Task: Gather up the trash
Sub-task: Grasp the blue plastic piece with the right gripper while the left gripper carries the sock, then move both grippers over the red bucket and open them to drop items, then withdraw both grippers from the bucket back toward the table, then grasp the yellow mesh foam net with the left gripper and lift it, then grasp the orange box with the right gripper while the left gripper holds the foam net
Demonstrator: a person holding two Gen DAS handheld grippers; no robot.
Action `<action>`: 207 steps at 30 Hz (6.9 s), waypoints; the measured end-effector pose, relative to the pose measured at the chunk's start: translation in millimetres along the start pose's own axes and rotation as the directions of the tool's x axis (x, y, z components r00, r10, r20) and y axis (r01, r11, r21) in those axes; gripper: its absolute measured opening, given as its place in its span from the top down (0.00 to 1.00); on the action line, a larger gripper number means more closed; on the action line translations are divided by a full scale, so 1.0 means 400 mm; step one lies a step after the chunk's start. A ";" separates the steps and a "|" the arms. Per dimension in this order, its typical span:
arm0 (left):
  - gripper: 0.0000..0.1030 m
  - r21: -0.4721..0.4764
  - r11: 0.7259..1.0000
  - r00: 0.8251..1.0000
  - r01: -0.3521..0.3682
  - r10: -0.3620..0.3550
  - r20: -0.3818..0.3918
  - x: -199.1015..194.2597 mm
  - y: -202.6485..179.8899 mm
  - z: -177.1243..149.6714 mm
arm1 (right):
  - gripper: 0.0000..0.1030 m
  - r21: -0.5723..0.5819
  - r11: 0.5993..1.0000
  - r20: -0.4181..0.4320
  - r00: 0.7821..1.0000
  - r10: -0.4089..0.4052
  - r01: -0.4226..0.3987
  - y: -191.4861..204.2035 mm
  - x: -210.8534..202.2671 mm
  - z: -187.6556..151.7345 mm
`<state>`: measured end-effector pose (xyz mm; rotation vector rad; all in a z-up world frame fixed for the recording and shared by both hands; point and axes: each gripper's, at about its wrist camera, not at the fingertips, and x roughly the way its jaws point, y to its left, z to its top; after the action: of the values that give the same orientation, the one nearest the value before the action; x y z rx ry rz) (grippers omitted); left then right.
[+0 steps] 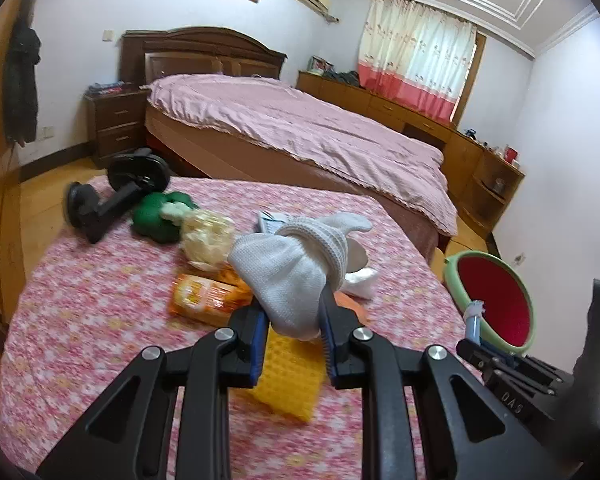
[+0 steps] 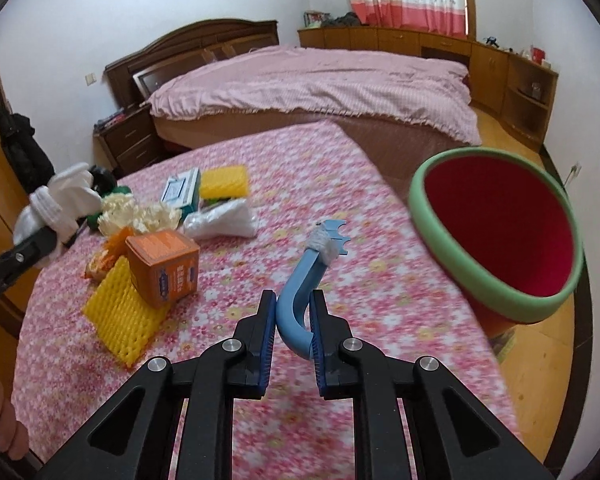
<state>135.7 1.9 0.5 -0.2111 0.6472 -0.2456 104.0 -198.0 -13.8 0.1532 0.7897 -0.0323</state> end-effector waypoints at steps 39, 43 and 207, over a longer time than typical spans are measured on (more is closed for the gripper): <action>0.78 0.305 0.902 0.933 0.306 -0.220 -0.286 0.354 -0.605 -0.035 | 0.84 0.244 0.961 0.031 0.989 -0.144 0.133 -0.535 0.022 0.065; 0.77 0.321 0.890 0.926 0.323 -0.228 -0.302 0.380 -0.636 -0.047 | 0.84 0.259 0.958 0.016 0.991 -0.131 0.122 -0.557 0.040 0.054; 0.80 -0.159 0.956 0.967 -0.245 0.229 -0.115 -0.013 0.251 -0.077 | 0.40 -0.104 0.928 -0.197 0.922 0.334 -0.358 0.228 0.224 0.038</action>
<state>128.7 95.2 -47.4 -0.2861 0.7825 0.0330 185.4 -107.6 -55.4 0.1638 0.9293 0.3774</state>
